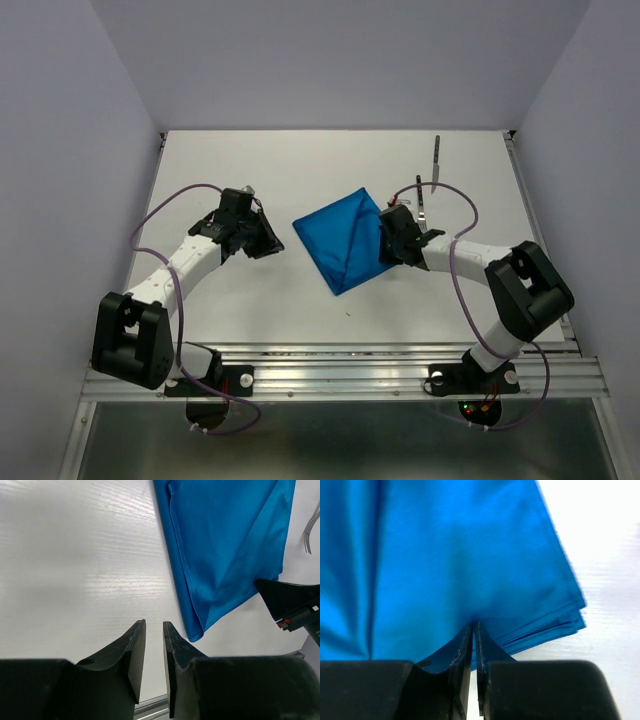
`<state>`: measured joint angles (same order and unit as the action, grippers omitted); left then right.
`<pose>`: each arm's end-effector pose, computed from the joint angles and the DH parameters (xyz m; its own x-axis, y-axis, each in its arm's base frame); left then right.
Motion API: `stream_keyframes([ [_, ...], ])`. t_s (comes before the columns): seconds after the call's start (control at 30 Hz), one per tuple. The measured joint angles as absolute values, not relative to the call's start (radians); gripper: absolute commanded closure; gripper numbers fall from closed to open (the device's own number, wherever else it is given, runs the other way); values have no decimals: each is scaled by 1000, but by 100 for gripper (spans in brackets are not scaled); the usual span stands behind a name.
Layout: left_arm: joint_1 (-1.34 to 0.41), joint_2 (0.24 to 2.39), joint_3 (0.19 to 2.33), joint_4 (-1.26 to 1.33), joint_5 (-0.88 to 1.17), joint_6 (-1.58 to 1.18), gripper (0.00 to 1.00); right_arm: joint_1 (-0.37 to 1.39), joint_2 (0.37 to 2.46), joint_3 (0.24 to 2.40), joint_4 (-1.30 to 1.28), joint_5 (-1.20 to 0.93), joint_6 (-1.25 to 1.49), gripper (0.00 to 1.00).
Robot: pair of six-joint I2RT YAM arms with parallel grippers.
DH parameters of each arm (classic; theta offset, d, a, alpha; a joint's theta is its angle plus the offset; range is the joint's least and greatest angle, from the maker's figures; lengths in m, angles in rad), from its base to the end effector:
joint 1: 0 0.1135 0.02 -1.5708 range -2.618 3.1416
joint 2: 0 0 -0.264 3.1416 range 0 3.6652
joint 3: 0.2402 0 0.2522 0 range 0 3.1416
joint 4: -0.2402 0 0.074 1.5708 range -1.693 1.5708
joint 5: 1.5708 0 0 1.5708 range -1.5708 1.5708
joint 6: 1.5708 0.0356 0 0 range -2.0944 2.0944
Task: Fold the napkin into a case and place the utensils inside
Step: Smooth out the upper triangle-folded napkin at the center of the board, then pick up the upper triangle-folded napkin from the center of the board.
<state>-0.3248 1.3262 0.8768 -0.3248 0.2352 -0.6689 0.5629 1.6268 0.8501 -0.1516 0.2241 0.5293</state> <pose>0.2631 -0.0974 0.2413 -0.8102 -0.3635 -0.4599 -0.0435 0.8197 -0.5712 0.2720 0.1623 0.1611 -0.7903 0.0835 -0.6070 -0.0100 0.9888 0.1490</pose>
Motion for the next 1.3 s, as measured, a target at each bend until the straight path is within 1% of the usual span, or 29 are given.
stream_keyframes([
  [0.07,-325,1327,877,-322,236,-669,67,565,1617,860,-171,210,508,87],
  [0.13,-325,1327,877,-316,236,-670,65,581,1610,885,-189,204,488,84],
  [0.17,-325,1329,876,-311,236,-670,63,598,1605,908,-197,200,480,80],
  [0.23,-325,1341,876,-296,238,-672,61,628,1601,941,-203,199,467,76],
  [0.27,-325,1354,876,-286,242,-674,59,656,1600,968,-209,202,459,70],
  [0.37,-325,1394,876,-269,251,-678,57,735,1600,1016,-218,207,440,63],
  [0.5,-325,1423,876,-261,255,-685,57,834,1626,1067,-235,214,411,60],
  [0.63,-323,1426,876,-259,255,-690,57,894,1690,1100,-247,228,385,58],
  [0.7,-319,1427,876,-258,255,-690,58,909,1719,1108,-256,231,376,54],
  [0.77,-316,1428,876,-258,255,-691,58,923,1745,1114,-268,237,367,52],
  [1.3,-290,1432,859,-257,255,-692,58,997,1876,1203,-288,324,311,51],
])
